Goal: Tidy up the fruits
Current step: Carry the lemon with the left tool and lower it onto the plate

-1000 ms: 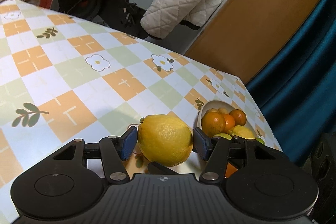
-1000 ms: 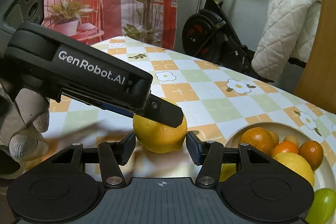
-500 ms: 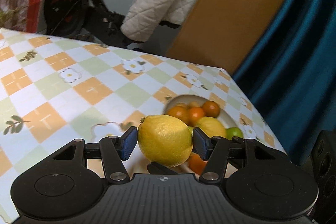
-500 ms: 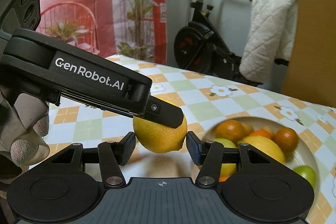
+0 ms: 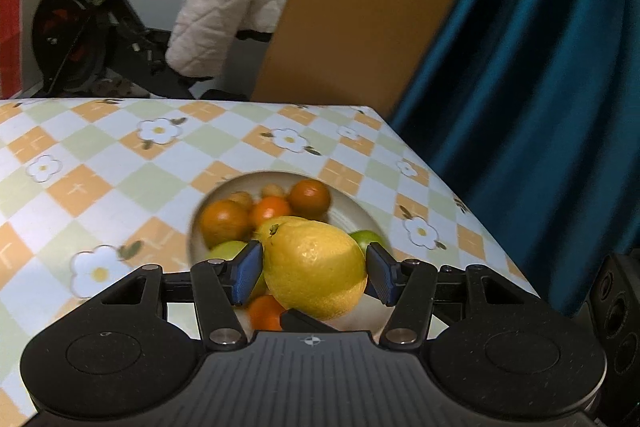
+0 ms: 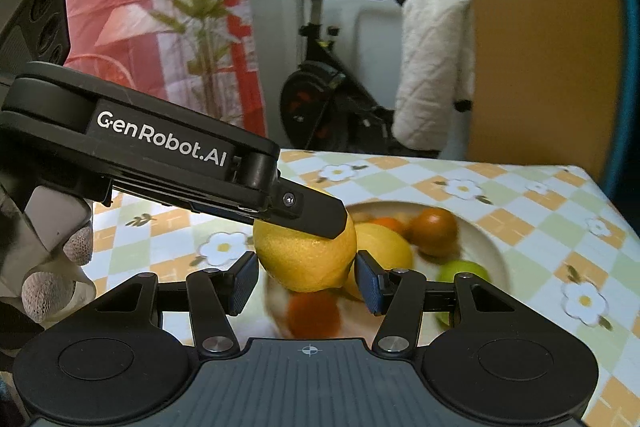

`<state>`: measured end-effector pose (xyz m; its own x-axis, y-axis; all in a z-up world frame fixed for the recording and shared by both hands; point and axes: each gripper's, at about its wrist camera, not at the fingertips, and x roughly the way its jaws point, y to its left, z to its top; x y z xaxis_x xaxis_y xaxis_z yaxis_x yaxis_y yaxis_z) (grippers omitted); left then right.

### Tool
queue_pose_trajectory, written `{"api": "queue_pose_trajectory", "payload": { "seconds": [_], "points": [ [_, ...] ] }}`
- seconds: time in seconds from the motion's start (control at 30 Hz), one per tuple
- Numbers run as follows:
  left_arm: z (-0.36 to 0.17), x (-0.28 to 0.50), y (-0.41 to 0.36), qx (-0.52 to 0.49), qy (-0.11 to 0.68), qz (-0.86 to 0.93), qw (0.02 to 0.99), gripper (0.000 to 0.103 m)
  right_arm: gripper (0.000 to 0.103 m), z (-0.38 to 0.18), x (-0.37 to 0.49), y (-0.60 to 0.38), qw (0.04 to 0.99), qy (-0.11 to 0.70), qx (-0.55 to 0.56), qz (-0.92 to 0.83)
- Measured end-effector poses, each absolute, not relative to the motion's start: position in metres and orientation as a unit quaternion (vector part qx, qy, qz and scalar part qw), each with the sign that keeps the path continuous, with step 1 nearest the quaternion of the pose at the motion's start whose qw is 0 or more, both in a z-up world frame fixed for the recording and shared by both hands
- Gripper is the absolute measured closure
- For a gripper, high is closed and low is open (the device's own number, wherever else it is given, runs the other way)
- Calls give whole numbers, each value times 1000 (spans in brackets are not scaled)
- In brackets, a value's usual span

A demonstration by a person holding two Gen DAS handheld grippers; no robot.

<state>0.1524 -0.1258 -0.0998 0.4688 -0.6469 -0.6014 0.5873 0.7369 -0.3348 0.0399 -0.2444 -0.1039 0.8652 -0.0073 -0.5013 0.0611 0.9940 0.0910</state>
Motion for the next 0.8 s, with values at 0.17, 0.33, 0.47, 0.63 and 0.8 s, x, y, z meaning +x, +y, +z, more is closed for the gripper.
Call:
{"api": "queue_pose_trajectory", "payload": {
  "seconds": [0.17,0.33,0.47,0.63,0.8],
  "points": [
    [-105,147,-145,-27,375,-365,852,44,54,-111,31,-262,961,264,71,-34],
    [-110,148,-156,-19,381,-362,850,44,54,-119,32,-271,959,267,84,-42],
    [-111,147,-161,-10,383,-362,850,44,53,-124,28,-273,958,269,89,-46],
    [-111,147,-167,1,384,-362,850,44,53,-126,27,-275,957,270,94,-51],
    [-113,143,-172,10,384,-362,849,44,53,-128,25,-279,955,274,100,-54]
  ]
}}
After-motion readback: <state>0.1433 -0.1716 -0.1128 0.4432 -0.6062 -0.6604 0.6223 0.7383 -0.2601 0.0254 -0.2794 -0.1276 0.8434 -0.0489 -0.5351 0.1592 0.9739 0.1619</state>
